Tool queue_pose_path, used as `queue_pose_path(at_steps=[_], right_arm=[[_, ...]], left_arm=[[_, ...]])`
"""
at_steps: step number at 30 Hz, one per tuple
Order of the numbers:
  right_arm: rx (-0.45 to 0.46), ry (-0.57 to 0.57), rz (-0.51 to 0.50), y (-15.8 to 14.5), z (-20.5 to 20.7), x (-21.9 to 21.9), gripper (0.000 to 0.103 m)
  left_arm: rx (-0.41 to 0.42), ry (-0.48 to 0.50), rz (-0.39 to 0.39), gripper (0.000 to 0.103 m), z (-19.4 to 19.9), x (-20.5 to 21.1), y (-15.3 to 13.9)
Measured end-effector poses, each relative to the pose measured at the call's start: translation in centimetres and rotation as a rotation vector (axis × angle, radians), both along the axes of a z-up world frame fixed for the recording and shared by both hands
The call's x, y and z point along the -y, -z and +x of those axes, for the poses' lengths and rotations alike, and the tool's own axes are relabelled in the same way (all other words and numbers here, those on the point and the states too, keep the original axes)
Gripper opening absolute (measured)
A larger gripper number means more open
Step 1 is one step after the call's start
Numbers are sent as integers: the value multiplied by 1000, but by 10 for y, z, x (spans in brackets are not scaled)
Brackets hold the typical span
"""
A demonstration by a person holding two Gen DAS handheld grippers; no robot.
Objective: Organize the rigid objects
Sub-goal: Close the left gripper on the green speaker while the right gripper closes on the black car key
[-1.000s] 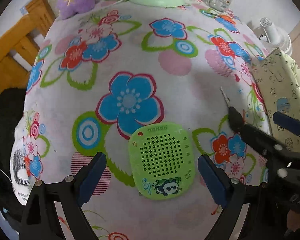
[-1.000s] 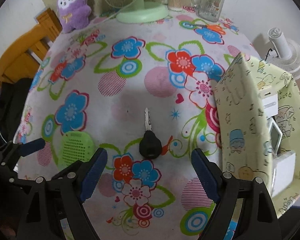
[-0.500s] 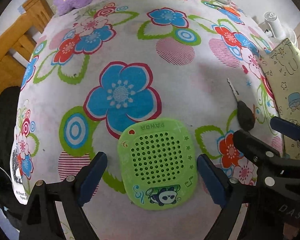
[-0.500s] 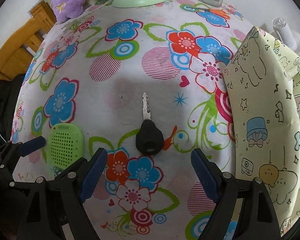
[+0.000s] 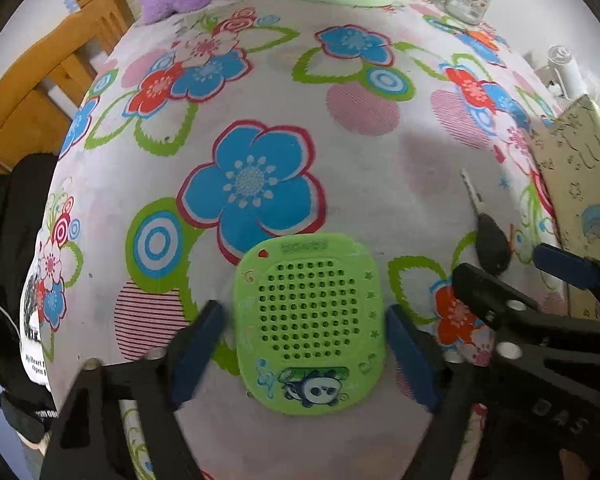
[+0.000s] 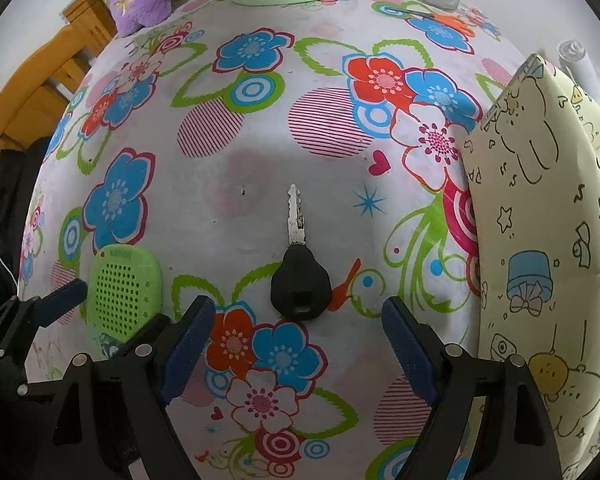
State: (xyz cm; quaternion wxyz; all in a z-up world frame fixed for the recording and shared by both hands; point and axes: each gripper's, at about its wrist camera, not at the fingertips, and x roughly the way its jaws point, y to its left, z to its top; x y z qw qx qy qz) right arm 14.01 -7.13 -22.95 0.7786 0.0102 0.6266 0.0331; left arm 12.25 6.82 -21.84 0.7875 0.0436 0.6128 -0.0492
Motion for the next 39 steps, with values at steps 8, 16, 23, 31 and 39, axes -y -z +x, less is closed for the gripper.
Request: queue_pose_path(at_steps=[8,16,23,31,39], right_arm=[[-16,-33,-8,4,3,-5,78],[38,-46,-73,4,1,-7,61],[58,-64,-86,1,2,-13,35],[28,-23,-48,-5,-8,-16,34],[49,-12,-25,-20,-21,-28,34]], left_arm=[[-28,19,0,77,1,0,-1],[-55,-3,-8,77,1,-3,0],[-57,5,-43,77,4,-10,-4],[-49,32,-60,77,6,-20,-11],[-19,59,-56,77,4,-27,-27]])
